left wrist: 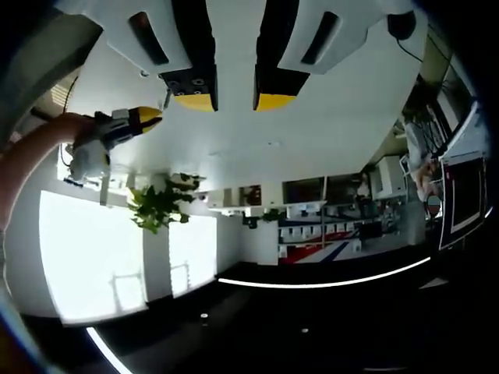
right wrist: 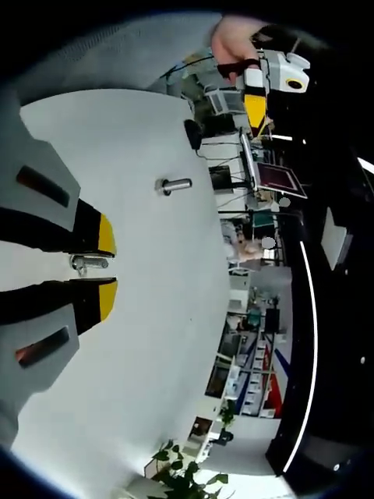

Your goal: Place the washer onto the threaded stud by aligning its center hole with the stud, sliding it down to the base, and recovering from edge contact or off-axis alignment until the washer reaches the visible bottom stop.

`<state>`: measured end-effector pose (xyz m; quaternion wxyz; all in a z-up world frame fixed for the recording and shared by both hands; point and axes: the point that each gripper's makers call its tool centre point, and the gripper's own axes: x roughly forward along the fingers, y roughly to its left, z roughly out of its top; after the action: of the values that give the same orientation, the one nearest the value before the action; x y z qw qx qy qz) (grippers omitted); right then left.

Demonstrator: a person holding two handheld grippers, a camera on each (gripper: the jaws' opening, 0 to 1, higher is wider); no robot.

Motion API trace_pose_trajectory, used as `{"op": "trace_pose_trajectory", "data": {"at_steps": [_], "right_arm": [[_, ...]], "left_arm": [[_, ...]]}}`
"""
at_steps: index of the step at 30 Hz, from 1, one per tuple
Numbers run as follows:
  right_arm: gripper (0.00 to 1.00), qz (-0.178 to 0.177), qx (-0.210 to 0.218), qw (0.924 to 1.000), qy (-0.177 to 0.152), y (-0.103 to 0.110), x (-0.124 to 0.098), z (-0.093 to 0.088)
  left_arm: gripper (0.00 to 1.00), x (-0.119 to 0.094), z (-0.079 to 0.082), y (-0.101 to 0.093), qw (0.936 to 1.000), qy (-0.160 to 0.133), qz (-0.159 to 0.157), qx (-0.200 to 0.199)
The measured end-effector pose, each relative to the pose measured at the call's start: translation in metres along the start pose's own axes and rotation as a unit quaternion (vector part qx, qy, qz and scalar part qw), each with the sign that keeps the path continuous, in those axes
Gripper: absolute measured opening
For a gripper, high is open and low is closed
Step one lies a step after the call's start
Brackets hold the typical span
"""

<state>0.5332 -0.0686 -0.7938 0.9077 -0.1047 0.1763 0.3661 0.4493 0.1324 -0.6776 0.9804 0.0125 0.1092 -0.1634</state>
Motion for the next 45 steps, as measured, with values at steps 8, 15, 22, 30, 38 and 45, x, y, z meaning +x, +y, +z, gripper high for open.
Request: {"op": "trace_pose_trajectory", "data": {"at_steps": [8,15,22,30,38,45], "right_arm": [[0.13,-0.004,0.001,0.9999,0.009,-0.001,-0.003,-0.009],[0.13,-0.006,0.006,0.9999,0.011,-0.002,-0.006,-0.010],[0.13,-0.008,0.006,0.9999,0.010,-0.002,-0.007,-0.010],[0.13,-0.010,0.005,0.9999,0.012,-0.003,-0.010,-0.012],[0.14,-0.021,0.008,0.9997,0.011,-0.010,-0.021,-0.016],[0.15,-0.039,0.015,0.9989,0.023,-0.021,-0.036,-0.030]], "left_arm": [[0.16,0.000,0.000,0.000,1.0000,-0.001,0.001,-0.002],[0.16,0.000,-0.001,0.000,1.0000,0.000,0.000,-0.003],[0.16,-0.001,-0.001,0.000,1.0000,0.000,0.000,-0.002],[0.16,-0.001,0.000,0.000,1.0000,-0.002,-0.001,-0.002],[0.16,-0.001,0.001,0.000,1.0000,-0.003,-0.003,-0.001],[0.16,0.000,0.001,-0.001,1.0000,-0.003,-0.005,-0.002]]}}
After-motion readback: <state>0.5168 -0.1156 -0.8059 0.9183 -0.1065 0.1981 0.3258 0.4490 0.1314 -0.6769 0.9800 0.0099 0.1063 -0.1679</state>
